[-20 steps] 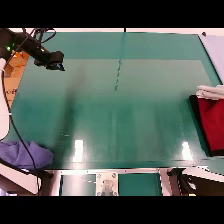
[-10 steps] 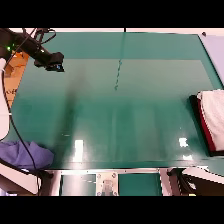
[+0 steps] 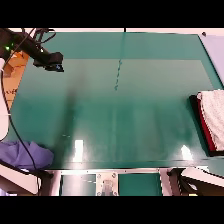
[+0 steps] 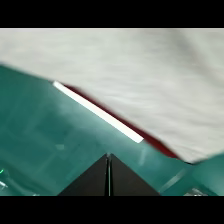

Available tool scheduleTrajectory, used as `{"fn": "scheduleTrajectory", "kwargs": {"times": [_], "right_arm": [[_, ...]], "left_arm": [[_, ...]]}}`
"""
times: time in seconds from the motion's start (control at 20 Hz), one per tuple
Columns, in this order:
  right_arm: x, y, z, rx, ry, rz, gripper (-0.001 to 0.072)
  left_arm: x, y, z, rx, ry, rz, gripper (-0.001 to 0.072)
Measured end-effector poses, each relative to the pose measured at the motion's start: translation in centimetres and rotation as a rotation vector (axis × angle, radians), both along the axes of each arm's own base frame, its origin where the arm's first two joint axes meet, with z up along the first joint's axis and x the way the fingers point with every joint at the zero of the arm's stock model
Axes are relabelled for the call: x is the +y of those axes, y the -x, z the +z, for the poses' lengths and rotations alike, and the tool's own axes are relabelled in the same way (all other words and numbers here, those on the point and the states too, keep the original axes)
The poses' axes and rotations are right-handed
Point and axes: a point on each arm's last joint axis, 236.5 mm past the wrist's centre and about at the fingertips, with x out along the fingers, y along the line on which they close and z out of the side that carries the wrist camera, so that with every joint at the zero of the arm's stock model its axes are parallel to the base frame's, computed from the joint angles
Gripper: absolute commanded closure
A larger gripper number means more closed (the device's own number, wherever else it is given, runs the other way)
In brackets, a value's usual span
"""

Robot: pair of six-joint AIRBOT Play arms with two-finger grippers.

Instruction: Fold the shirts.

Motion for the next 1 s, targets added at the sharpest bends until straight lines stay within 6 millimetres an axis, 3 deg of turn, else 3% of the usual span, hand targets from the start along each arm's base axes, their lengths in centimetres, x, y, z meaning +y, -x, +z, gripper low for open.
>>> {"fn": "scheduleTrajectory", "kwargs": {"times": [0.2,0.35,0.45,0.6,0.8,1.0], "right_arm": [[7.5,-6.6,2.0,-0.093,-0.010,0.253,0.0703],[14.8,-9.1,2.3,-0.148,-0.003,0.470,0.0703],[20.1,-8.8,1.8,-0.184,0.004,0.610,0.0703],[26.5,-6.1,-0.3,-0.228,0.001,0.755,0.0703],[30.8,-3.7,-2.3,-0.270,-0.013,0.847,0.0703],[32.1,-3.0,-2.9,-0.287,-0.023,0.872,0.0703]], "left_arm": [[-1.5,2.8,0.2,0.032,-0.004,-0.050,0.0688],[-2.0,6.8,-1.2,0.086,-0.010,-0.077,0.0687],[-1.8,10.3,-2.9,0.123,-0.017,-0.075,0.0687],[-1.2,15.1,-5.4,0.150,-0.029,-0.057,0.0686],[-0.6,17.9,-7.2,0.147,-0.043,-0.040,0.0686],[-0.6,18.6,-7.6,0.143,-0.042,-0.035,0.0686]]}}
